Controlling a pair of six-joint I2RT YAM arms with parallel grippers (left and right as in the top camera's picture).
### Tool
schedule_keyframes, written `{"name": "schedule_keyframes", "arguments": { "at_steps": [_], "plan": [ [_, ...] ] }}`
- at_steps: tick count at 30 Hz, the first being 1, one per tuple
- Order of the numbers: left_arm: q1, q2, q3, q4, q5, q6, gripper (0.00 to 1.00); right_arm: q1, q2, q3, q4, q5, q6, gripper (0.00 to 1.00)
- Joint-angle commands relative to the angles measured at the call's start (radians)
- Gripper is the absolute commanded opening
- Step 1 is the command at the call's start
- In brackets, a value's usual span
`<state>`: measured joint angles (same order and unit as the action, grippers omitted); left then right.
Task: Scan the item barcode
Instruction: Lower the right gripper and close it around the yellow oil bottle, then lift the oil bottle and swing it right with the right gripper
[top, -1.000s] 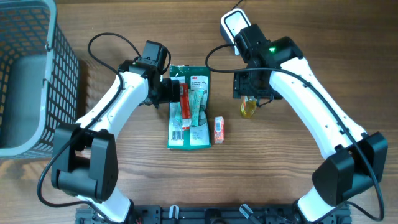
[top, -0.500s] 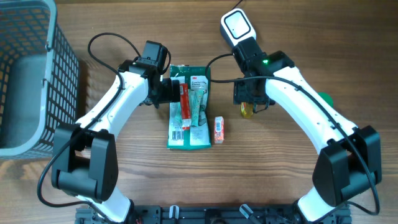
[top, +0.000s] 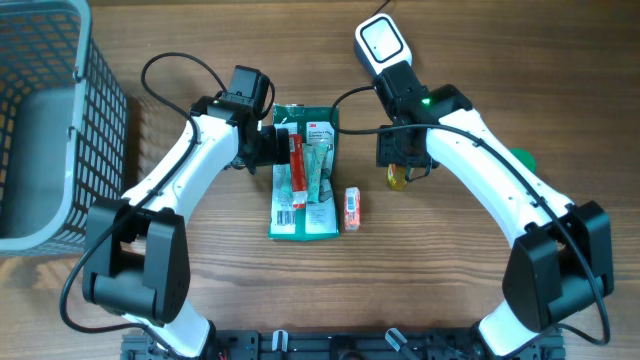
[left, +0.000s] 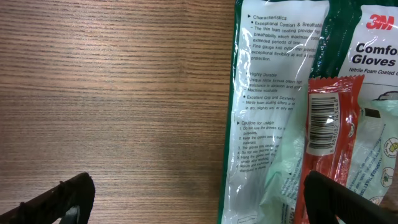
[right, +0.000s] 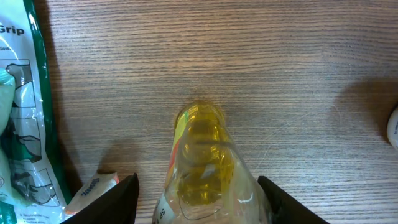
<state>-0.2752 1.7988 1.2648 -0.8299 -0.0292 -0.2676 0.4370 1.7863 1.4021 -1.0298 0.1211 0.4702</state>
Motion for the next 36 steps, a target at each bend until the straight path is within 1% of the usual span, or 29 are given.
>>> {"name": "schedule_keyframes", "arguments": {
  "at_steps": [1, 3, 5, 8, 15, 17, 19, 21, 28, 35, 36],
  "plan": [
    [-0.003, -0.016, -0.005, 0.000, -0.006, -0.002, 1.00, -0.005, -0.053, -0.008, 0.003, 0.010, 0.000, 0.64],
    [-0.003, -0.016, -0.005, 0.000, -0.006, -0.002, 1.00, -0.005, -0.087, -0.008, 0.002, 0.010, 0.001, 0.66],
    [-0.003, -0.016, -0.005, 0.000, -0.006, -0.002, 1.00, -0.013, -0.100, -0.008, 0.005, 0.009, 0.002, 0.65],
    [-0.003, -0.016, -0.005, 0.000, -0.006, -0.002, 1.00, -0.024, -0.096, -0.008, -0.001, -0.013, 0.000, 0.64],
    [-0.003, -0.016, -0.005, 0.000, -0.006, -0.002, 1.00, -0.029, -0.073, -0.024, 0.002, -0.048, 0.000, 0.65],
    [-0.003, -0.016, -0.005, 0.000, -0.006, -0.002, 1.00, -0.029, -0.073, -0.044, 0.021, -0.048, 0.000, 0.64],
    [-0.003, -0.016, -0.005, 0.000, -0.006, -0.002, 1.00, -0.029, -0.073, -0.085, 0.060, -0.048, 0.000, 0.61],
    [-0.003, -0.016, -0.005, 0.000, -0.006, -0.002, 1.00, -0.029, -0.073, -0.100, 0.077, -0.047, 0.000, 0.61],
    [-0.003, -0.016, -0.005, 0.000, -0.006, -0.002, 1.00, -0.029, -0.073, -0.102, 0.113, -0.047, -0.025, 0.61],
    [-0.003, -0.016, -0.005, 0.000, -0.006, -0.002, 1.00, -0.029, -0.073, -0.102, 0.109, -0.047, -0.023, 0.60],
    [-0.003, -0.016, -0.005, 0.000, -0.006, -0.002, 1.00, -0.029, -0.073, -0.102, 0.109, -0.047, -0.023, 0.57]
  ]
}}
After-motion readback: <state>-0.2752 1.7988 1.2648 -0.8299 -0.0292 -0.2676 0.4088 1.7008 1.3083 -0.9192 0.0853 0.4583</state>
